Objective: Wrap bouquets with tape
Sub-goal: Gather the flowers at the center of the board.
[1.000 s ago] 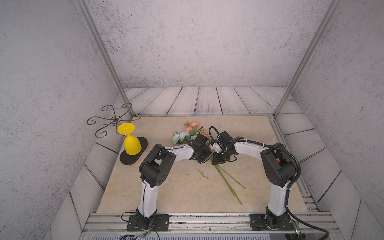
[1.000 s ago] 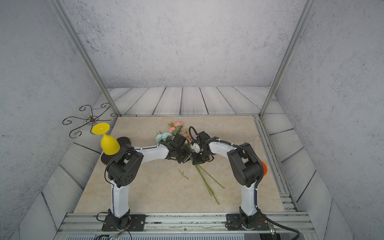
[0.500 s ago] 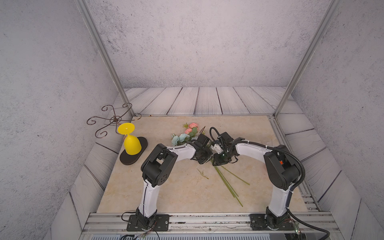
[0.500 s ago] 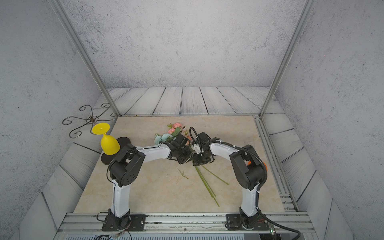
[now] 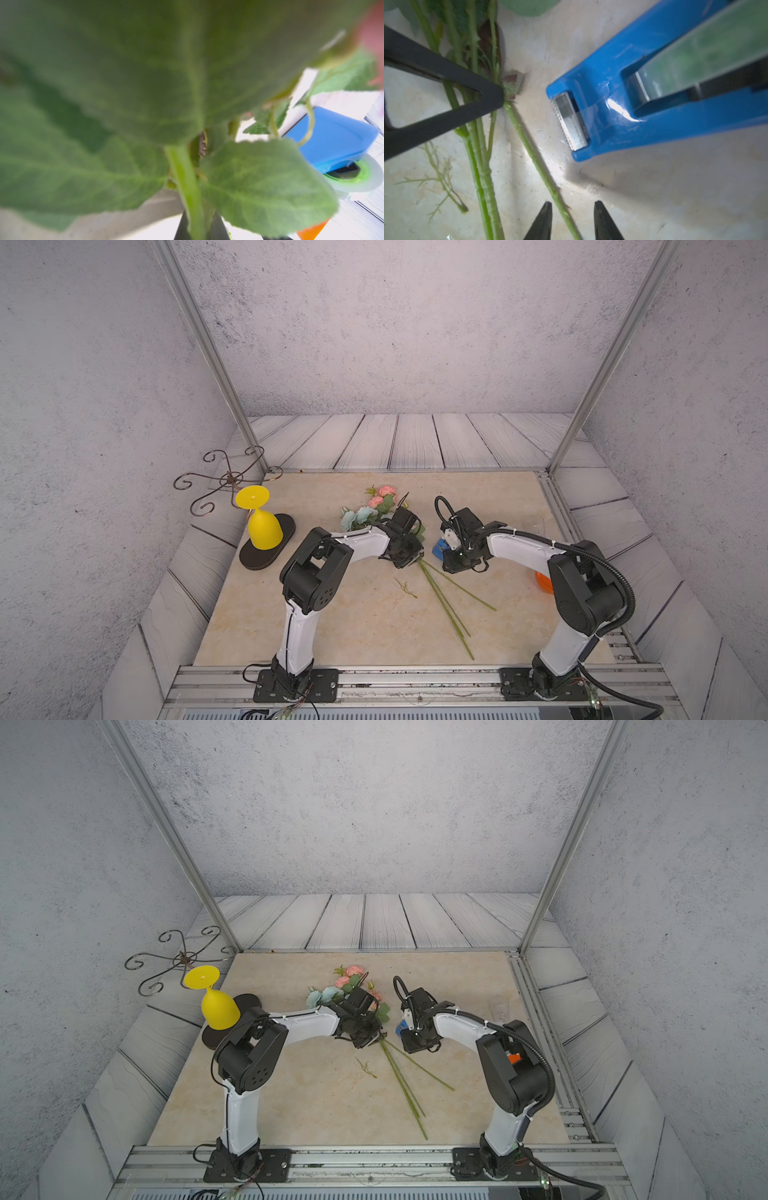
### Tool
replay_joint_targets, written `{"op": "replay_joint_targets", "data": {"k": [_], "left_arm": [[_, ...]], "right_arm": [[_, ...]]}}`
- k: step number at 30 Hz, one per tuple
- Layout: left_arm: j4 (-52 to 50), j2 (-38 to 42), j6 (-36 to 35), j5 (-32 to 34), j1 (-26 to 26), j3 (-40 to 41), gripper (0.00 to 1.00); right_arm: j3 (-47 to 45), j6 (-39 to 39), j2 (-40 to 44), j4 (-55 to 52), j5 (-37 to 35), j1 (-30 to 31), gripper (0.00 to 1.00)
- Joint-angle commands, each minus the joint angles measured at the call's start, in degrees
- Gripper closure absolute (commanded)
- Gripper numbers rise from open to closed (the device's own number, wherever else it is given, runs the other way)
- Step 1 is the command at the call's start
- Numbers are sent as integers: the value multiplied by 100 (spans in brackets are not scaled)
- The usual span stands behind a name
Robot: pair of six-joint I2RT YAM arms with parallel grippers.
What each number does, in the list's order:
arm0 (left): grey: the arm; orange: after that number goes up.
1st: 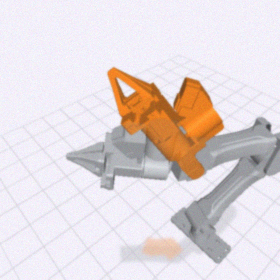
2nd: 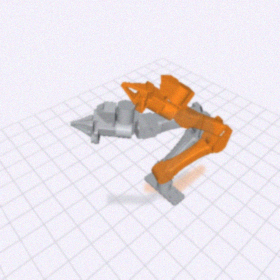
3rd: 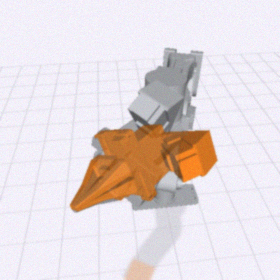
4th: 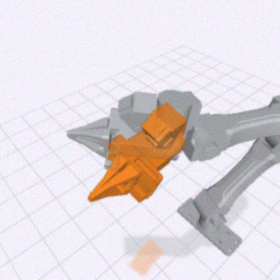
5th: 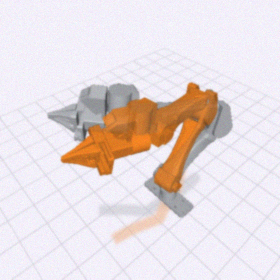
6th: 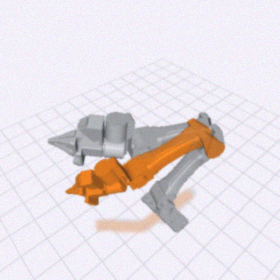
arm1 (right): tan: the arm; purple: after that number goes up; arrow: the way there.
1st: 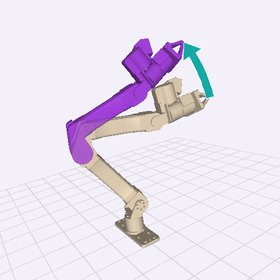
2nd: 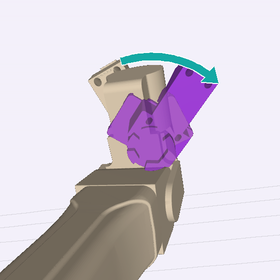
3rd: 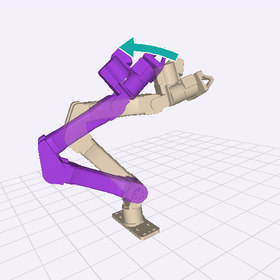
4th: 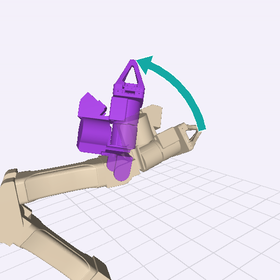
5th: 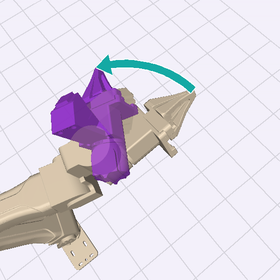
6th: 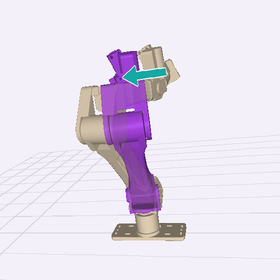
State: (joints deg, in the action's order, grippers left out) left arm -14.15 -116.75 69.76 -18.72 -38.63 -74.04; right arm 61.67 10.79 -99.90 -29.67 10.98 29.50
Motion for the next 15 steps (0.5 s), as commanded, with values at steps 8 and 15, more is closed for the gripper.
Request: {"op": "replay_joint_targets", "data": {"k": [8, 15], "left_arm": [[-896, -173, 4, 237, 75, 188, 100], [-948, -181, -7, 210, 84, 150, 100]], "right_arm": [[-369, -212, -174, 512, -11, 370, 64], [-441, -195, -416, 398, -543, 508, 68]]}}
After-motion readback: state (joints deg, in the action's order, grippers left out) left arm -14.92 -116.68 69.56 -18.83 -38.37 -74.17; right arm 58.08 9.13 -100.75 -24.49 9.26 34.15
